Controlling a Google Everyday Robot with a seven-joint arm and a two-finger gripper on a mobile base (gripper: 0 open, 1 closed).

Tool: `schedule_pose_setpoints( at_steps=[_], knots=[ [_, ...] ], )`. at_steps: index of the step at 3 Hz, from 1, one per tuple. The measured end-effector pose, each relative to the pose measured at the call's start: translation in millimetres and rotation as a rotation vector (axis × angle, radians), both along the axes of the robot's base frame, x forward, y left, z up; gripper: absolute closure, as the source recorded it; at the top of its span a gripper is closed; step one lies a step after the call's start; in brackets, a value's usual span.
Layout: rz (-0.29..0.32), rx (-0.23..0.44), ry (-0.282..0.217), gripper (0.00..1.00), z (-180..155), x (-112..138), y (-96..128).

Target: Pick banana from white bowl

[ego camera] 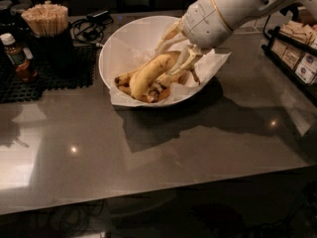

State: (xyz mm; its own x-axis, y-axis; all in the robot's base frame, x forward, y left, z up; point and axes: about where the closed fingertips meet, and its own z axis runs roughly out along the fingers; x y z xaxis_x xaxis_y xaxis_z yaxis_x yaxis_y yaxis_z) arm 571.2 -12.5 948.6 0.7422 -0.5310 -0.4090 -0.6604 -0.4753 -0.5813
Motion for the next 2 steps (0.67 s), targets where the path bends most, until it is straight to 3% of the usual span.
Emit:
schedule_pose_setpoints(
  at_steps=[2],
  knots=[
    [-0.040,0.223,-0.133,1.00,33,-17,-32]
  ],
)
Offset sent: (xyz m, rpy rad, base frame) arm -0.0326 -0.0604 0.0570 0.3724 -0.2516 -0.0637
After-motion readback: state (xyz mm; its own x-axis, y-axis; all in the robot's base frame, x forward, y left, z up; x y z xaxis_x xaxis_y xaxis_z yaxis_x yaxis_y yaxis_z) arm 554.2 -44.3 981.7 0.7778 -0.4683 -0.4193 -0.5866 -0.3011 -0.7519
